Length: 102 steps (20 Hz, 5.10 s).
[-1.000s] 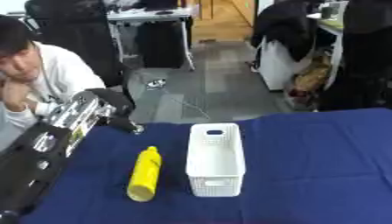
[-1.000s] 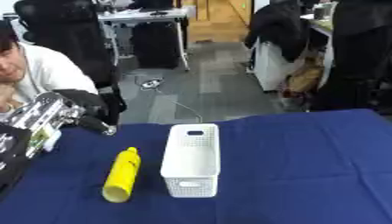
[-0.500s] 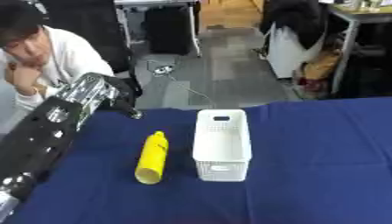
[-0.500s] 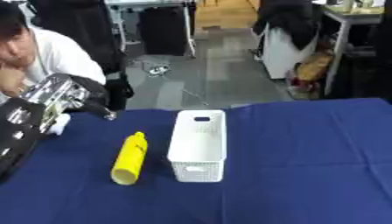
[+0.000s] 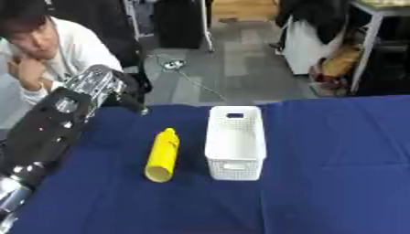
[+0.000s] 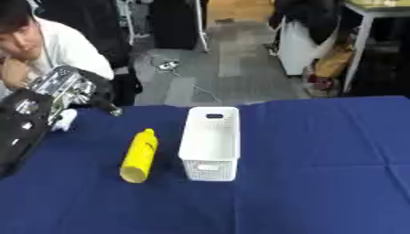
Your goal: Pick up objects on the table and place them in the box.
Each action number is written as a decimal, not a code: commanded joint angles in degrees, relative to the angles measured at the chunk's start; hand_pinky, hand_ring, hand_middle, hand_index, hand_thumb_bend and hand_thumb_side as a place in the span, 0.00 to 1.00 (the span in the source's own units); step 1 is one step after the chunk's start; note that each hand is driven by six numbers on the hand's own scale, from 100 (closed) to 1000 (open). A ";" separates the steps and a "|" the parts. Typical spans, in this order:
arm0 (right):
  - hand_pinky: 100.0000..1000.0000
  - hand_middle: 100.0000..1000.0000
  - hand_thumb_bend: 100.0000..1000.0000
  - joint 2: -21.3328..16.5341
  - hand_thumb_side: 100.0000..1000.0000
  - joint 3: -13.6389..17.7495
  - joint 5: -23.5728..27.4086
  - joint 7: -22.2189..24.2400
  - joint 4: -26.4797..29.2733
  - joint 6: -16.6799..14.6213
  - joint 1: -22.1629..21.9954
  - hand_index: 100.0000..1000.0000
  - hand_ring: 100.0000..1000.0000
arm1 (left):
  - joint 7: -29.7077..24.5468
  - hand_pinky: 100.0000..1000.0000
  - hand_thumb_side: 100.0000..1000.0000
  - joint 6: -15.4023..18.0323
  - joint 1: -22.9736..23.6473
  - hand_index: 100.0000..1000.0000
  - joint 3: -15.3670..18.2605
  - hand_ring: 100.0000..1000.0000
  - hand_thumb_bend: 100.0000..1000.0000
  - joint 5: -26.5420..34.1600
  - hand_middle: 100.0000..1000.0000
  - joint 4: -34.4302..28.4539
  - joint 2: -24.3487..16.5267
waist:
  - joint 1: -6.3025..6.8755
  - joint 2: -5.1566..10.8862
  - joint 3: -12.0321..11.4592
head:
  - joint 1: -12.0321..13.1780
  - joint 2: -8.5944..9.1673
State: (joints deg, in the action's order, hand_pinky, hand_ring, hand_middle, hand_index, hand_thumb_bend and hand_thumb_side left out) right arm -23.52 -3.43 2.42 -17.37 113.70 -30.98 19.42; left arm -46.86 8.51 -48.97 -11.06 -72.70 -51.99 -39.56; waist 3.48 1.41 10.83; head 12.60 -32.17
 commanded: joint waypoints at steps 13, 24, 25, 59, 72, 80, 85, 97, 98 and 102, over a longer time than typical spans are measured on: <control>0.00 0.13 0.05 -0.98 0.76 0.28 -0.09 0.11 0.89 0.18 0.28 0.29 0.13 | 0.32 0.54 1.00 2.77 -6.10 0.76 -2.63 0.66 0.00 -4.85 0.71 7.30 2.90 | -0.36 0.72 0.05 | -1.75 4.46; 0.00 0.13 0.05 -0.86 0.76 0.30 0.21 0.31 0.89 0.18 0.62 0.29 0.13 | 3.58 0.63 1.00 3.87 -6.80 0.87 -1.15 0.78 0.00 -8.78 0.83 11.45 4.68 | -0.17 0.98 0.35 | -1.01 3.60; 0.00 0.13 0.05 -0.85 0.76 0.30 0.23 0.31 0.89 0.16 0.64 0.29 0.13 | 3.43 0.63 1.00 3.88 -6.76 0.87 -1.12 0.79 0.00 -8.35 0.84 11.56 4.64 | -0.15 0.99 0.37 | -0.97 3.53; 0.00 0.13 0.04 -2.17 0.76 0.11 -0.12 0.43 0.89 0.14 0.60 0.29 0.13 | 93.15 1.00 0.79 43.45 0.10 0.99 -18.41 1.00 1.00 -55.69 1.00 -9.63 -11.79 | 1.09 0.76 -0.02 | 1.49 2.95; 0.00 0.13 0.04 -2.45 0.76 0.55 -0.92 -0.24 0.89 -0.12 0.81 0.29 0.13 | 98.82 1.00 0.75 43.46 0.75 0.98 -20.94 1.00 1.00 -54.84 1.00 -14.53 -12.24 | 1.11 -0.71 0.33 | 3.26 0.63; 0.00 0.13 0.05 -2.11 0.77 0.60 -1.36 -0.66 0.89 -0.22 1.28 0.29 0.13 | 98.82 1.00 0.80 43.46 0.19 0.99 -22.70 1.00 1.00 -52.85 1.00 -16.19 -11.70 | 0.83 -2.10 0.67 | -0.02 4.05; 0.00 0.13 0.05 -1.84 0.78 0.61 -1.44 -0.85 0.89 -0.32 1.59 0.29 0.13 | 98.82 1.00 0.83 43.46 0.20 1.00 -23.74 1.00 1.00 -51.99 1.00 -16.56 -11.29 | 0.59 -2.73 0.96 | -1.26 5.52; 0.00 0.13 0.05 -1.72 0.78 0.60 -1.57 -0.96 0.89 -0.28 1.83 0.29 0.13 | 98.82 1.00 0.84 43.46 -1.21 1.00 -24.90 1.00 1.00 -52.97 1.00 -16.21 -11.12 | 0.57 -3.42 1.48 | -2.22 6.97; 0.00 0.13 0.05 -1.81 0.78 0.61 -1.63 -0.97 0.89 -0.26 1.75 0.29 0.13 | 98.82 1.00 0.85 43.46 -1.43 1.00 -24.91 1.00 1.00 -53.23 1.00 -16.15 -11.43 | 0.65 -3.43 1.38 | -2.21 6.91; 0.00 0.13 0.05 -2.25 0.78 0.72 -1.91 -1.10 0.89 -0.19 1.44 0.29 0.13 | 98.82 1.00 0.86 43.46 -1.64 0.99 -24.69 1.00 1.00 -54.23 1.00 -15.78 -12.83 | 0.99 -3.41 0.94 | -1.89 6.43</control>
State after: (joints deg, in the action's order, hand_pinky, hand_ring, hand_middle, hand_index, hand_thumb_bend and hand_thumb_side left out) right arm -24.54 -3.13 0.79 -18.22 113.70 -31.22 20.46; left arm 36.04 36.47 -49.27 -36.36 -126.55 -67.77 -49.88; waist 4.70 -2.56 11.83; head 10.71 -25.96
